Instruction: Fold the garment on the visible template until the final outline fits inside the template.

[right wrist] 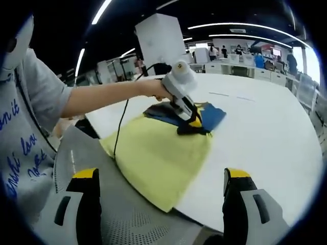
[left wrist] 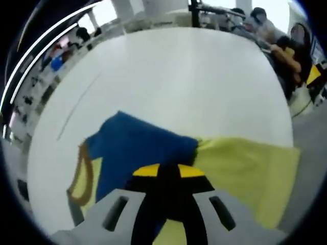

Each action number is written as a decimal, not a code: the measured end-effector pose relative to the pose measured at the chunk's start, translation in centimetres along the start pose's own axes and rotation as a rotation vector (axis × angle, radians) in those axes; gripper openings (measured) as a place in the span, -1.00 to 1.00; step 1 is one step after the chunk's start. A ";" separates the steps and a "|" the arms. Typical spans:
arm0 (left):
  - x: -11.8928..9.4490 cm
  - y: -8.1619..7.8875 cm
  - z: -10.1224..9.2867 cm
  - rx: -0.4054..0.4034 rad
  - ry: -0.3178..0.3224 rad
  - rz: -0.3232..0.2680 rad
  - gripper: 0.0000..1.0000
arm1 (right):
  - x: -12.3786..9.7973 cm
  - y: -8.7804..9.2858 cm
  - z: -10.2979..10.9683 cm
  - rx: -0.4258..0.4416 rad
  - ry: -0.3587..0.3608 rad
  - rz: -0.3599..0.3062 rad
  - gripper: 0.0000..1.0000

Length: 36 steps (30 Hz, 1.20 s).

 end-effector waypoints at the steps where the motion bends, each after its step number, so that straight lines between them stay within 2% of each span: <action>1: 0.1 -0.1 -0.1 0.021 0.028 0.009 -0.82 | 0.0 0.1 0.0 0.002 0.001 0.002 1.00; 7: 0.8 -0.4 -0.4 0.068 0.098 0.045 -0.79 | -0.2 0.2 -0.3 0.010 0.009 0.002 1.00; 13: 1.3 -1.0 0.0 0.100 0.101 0.041 -0.72 | -0.4 0.3 -0.4 0.012 0.012 0.003 0.99; 16: 1.3 -1.0 -0.1 0.106 0.132 0.050 -0.80 | -0.4 0.3 -0.4 0.013 0.012 0.006 0.99; 18: 1.2 -1.0 -0.4 0.095 0.165 0.057 -0.95 | -0.4 0.4 -0.4 0.015 0.012 0.006 0.99; 22: 1.1 -0.9 -0.5 0.110 0.145 0.065 -1.00 | -0.4 0.4 -0.4 0.017 0.015 0.004 0.99; 27: 0.5 -1.1 -0.2 0.060 0.138 0.068 -1.00 | -0.5 0.3 -0.4 0.011 0.020 -0.001 0.99; 36: -0.2 -2.1 1.1 -0.014 0.087 0.002 -1.00 | -0.4 0.2 -0.3 0.003 0.007 0.006 0.99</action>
Point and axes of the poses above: the point that each gripper's makers call its tool centre point, and the gripper's own axes: x roughly forward along the fingers, z roughly to its left, y roughly out of its underside, the point moved 9 cm from there along -x, roughly backward along the fingers, and after that the axes turned 15 degrees about -y, right-handed, at the moved point
